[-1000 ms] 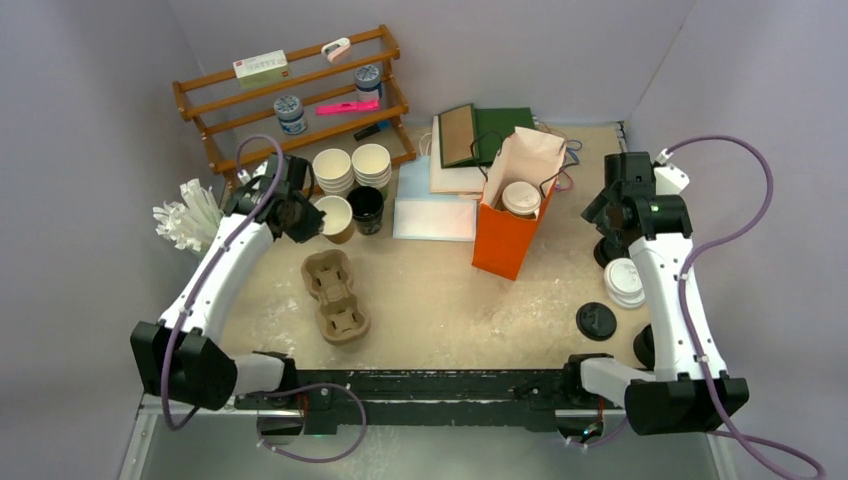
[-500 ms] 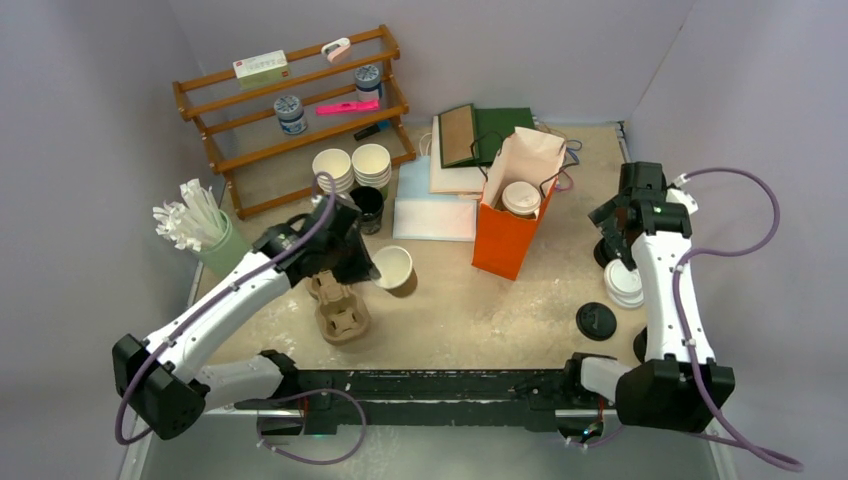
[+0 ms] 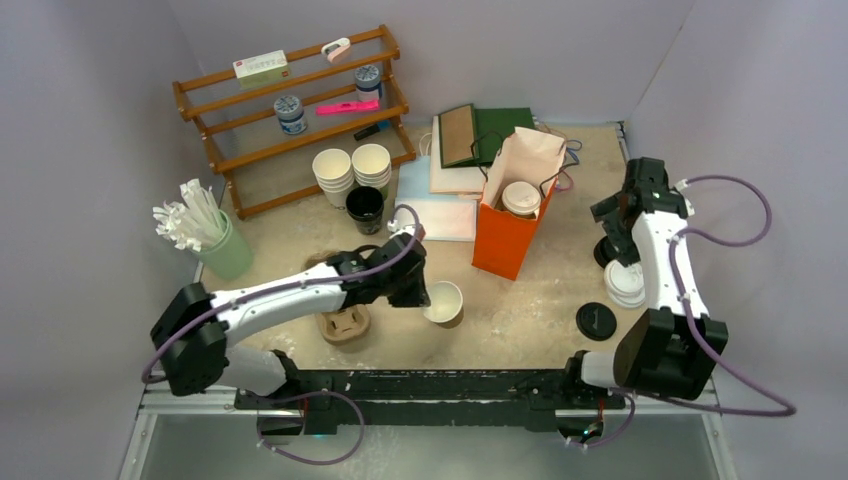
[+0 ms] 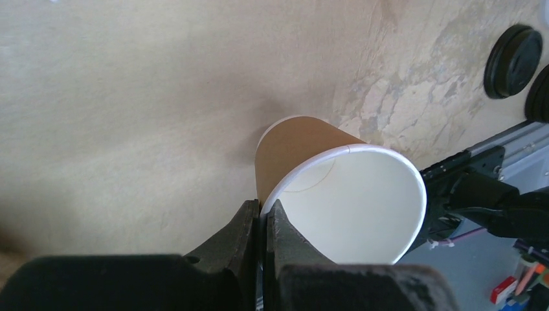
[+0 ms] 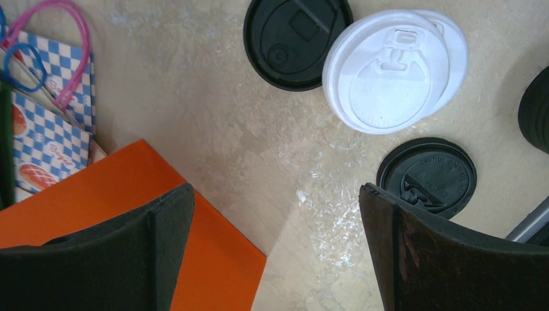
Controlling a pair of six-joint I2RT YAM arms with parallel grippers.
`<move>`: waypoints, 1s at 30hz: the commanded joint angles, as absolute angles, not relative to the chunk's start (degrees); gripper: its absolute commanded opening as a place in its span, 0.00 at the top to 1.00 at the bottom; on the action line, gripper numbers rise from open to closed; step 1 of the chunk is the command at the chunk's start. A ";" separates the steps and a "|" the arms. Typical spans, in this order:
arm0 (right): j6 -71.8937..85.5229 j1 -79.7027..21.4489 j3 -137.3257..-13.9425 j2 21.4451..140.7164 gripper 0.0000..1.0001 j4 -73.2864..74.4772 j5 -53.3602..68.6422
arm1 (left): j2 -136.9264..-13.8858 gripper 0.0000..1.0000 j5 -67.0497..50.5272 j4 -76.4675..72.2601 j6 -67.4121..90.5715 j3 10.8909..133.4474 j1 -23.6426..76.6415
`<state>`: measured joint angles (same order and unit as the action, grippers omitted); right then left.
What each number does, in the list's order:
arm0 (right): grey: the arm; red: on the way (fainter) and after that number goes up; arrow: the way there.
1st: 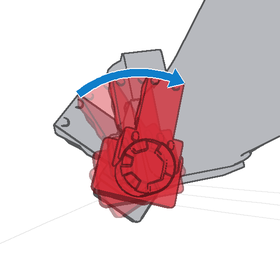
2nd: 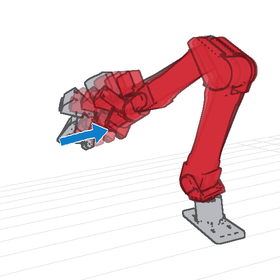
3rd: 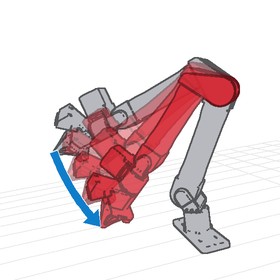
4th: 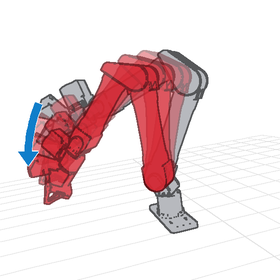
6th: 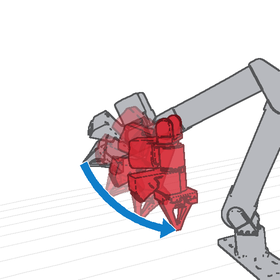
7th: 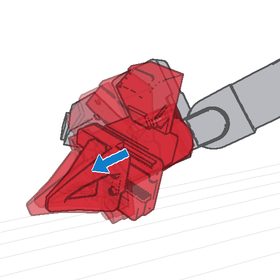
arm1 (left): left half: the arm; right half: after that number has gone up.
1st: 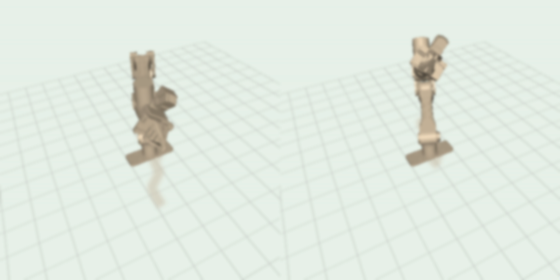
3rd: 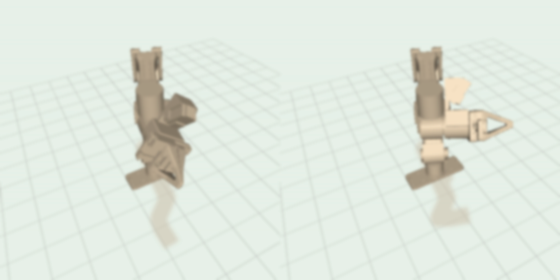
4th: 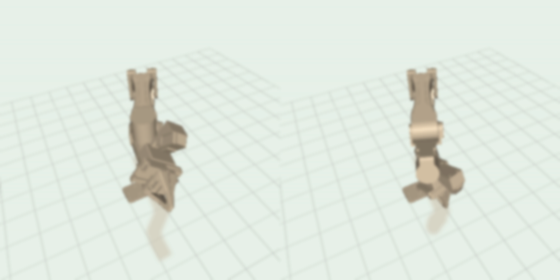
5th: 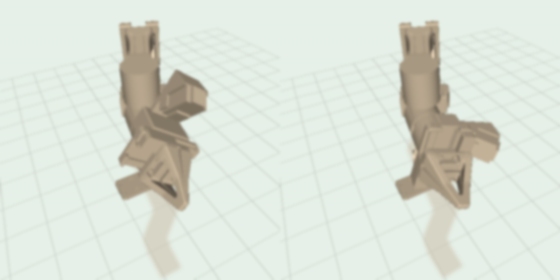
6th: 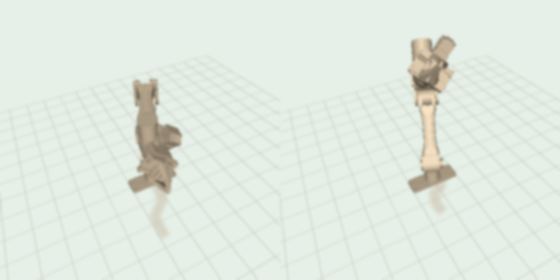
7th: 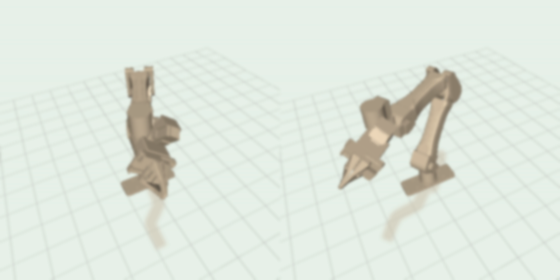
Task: Pack the takeout coffee
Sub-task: Place the coffee cup at the center of the board.
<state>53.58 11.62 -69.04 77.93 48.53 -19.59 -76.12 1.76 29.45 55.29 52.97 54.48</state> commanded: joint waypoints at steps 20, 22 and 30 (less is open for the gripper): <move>49.51 27.48 -60.15 76.51 0.01 42.07 -9.67 | -88.62 0.49 11.91 29.15 47.29 66.38 60.74; 49.35 28.45 -58.73 76.42 0.01 40.70 -9.06 | -86.87 0.45 12.29 31.71 46.19 67.24 60.73; 50.36 30.50 -56.50 78.19 0.02 37.58 -9.54 | -79.75 0.44 13.29 36.08 45.18 65.85 60.64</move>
<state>50.48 29.87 -56.75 76.79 39.83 -9.45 -83.68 10.94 33.19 47.27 64.93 60.62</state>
